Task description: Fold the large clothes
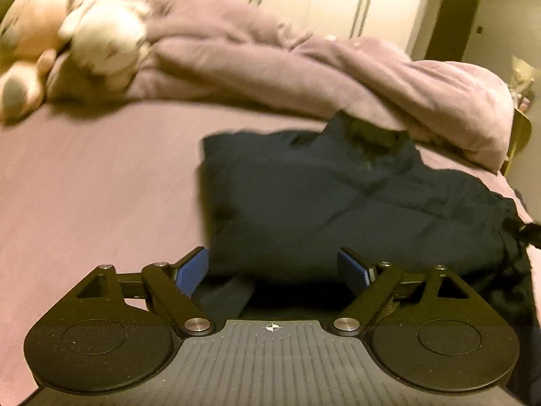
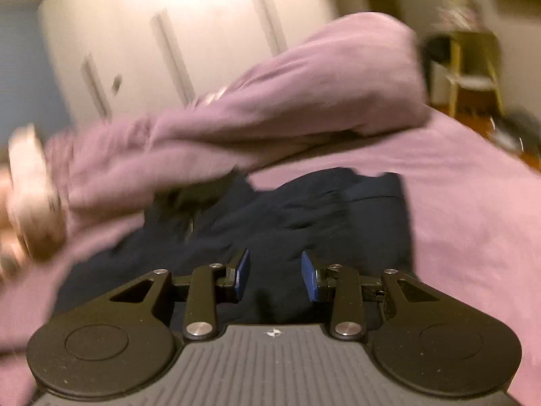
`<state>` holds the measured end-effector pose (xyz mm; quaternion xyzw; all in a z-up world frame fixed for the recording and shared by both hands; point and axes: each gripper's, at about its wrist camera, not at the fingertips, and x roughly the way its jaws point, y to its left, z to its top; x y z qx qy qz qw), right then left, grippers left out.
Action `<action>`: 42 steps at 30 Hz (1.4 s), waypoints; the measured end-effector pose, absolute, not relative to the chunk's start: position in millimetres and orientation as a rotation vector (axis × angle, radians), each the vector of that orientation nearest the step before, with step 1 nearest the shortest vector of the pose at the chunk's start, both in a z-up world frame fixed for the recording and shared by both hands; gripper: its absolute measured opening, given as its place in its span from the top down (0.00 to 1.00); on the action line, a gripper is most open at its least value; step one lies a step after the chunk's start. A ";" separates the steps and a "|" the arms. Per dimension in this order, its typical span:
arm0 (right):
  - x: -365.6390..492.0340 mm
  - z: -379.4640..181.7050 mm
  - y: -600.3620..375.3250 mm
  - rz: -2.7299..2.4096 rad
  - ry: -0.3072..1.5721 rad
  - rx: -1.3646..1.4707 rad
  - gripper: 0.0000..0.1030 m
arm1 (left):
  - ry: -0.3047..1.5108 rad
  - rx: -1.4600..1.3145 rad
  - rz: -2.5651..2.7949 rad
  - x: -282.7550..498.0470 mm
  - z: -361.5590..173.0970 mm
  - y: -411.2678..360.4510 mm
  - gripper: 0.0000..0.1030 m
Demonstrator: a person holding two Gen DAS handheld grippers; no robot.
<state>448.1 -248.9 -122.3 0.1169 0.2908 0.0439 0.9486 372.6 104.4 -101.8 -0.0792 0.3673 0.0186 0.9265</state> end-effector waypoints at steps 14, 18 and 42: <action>466.6 -182.7 -242.9 0.006 0.657 -0.027 0.70 | 0.826 -0.096 0.077 411.7 -168.5 107.0 0.04; 453.2 -171.0 -243.8 0.022 0.664 -0.012 0.70 | 0.849 -0.108 0.083 406.6 -161.9 111.9 0.04; 304.3 -145.9 -293.8 0.058 0.803 0.087 0.41 | 0.971 0.130 0.086 254.9 -132.7 138.2 0.04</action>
